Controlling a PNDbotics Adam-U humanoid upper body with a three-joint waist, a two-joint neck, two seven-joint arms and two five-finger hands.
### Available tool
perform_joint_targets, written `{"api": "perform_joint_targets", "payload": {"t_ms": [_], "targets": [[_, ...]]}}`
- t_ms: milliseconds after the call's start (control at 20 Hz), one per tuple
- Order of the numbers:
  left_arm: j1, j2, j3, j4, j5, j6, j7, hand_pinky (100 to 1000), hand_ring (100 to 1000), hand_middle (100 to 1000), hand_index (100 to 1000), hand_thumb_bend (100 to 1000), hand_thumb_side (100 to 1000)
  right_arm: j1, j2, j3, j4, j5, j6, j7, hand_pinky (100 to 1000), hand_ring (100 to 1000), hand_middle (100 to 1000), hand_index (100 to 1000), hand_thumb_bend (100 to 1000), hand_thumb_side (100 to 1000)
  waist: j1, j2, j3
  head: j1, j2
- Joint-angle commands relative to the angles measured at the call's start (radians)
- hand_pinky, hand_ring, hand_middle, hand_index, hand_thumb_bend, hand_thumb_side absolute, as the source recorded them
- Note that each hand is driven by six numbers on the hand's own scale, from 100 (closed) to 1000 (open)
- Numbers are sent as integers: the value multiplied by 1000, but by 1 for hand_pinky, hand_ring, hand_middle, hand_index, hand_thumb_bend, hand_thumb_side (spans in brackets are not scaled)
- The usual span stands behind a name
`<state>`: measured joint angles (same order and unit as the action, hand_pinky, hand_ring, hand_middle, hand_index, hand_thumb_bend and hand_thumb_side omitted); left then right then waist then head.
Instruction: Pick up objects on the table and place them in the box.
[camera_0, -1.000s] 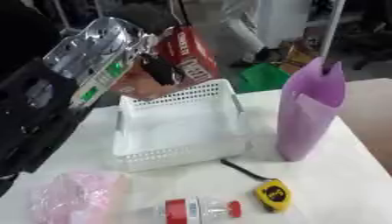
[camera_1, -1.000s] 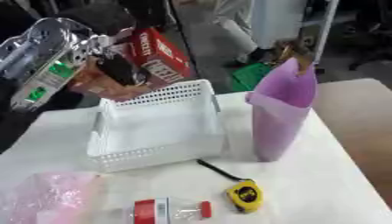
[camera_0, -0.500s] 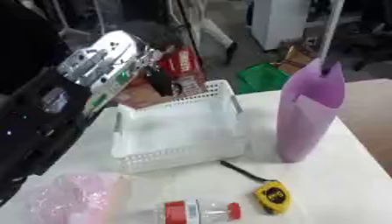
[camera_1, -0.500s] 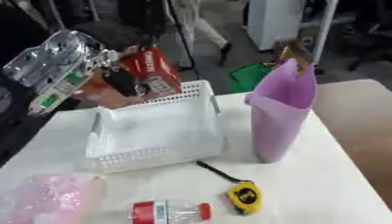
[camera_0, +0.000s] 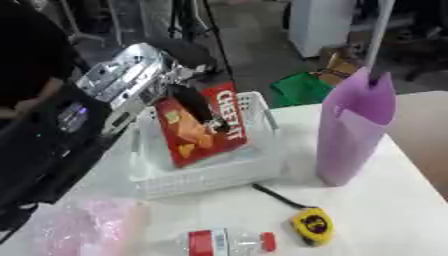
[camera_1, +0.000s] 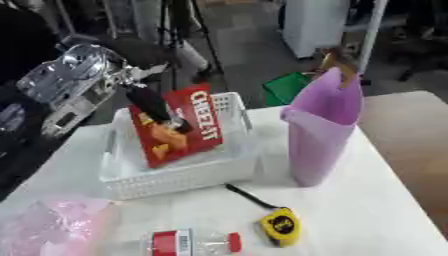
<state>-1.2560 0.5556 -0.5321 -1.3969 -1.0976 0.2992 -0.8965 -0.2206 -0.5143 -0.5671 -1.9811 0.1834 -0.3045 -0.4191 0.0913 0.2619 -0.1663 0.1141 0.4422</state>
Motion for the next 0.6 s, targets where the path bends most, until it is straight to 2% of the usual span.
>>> {"api": "perform_joint_targets", "payload": {"t_ms": [50, 200, 250, 300, 450, 500, 550, 600], "targets": [[-27, 12, 11, -14, 5, 14, -11, 898, 1000, 1000, 1000, 755, 749, -11, -25, -8, -19, -4, -1, 2, 748, 757, 707, 690, 100, 797, -6, -16, -2, 2, -8], [-30, 13, 21, -31, 0, 22, -11, 887, 987, 1000, 1000, 677, 756, -11, -24, -7, -19, -3, 0, 1, 748, 757, 707, 690, 100, 796, -7, -19, -2, 2, -9], [-31, 16, 27, -43, -2, 23, -11, 887, 987, 1000, 1000, 677, 756, -11, -24, -7, -19, -3, 1, 1, 748, 757, 707, 690, 100, 796, -8, -20, -2, 1, -9], [-33, 20, 37, -59, -4, 25, -11, 881, 974, 1000, 1000, 620, 770, -11, -24, -7, -19, -3, 1, 0, 748, 757, 706, 690, 100, 795, -8, -22, -2, -1, -7], [-32, 36, 70, -118, -6, 31, -11, 878, 969, 1000, 1000, 582, 795, -8, -25, -8, -19, -1, 1, -3, 748, 757, 706, 690, 100, 795, -10, -24, 0, -6, -4], [-36, 45, 89, -145, -6, 35, -11, 873, 948, 975, 1000, 454, 904, -7, -25, -8, -19, 0, 2, -4, 748, 757, 706, 689, 100, 795, -10, -25, 2, -7, 0], [-35, 59, 115, -185, -2, 42, -11, 873, 948, 975, 1000, 454, 904, -6, -26, -10, -19, 1, 2, -6, 748, 757, 706, 689, 100, 795, -10, -25, 5, -8, 3], [-33, 74, 141, -227, 1, 49, -11, 874, 935, 958, 1000, 326, 1000, -5, -26, -11, -19, 2, 2, -8, 748, 757, 706, 689, 100, 796, -10, -26, 7, -8, 8]]}}
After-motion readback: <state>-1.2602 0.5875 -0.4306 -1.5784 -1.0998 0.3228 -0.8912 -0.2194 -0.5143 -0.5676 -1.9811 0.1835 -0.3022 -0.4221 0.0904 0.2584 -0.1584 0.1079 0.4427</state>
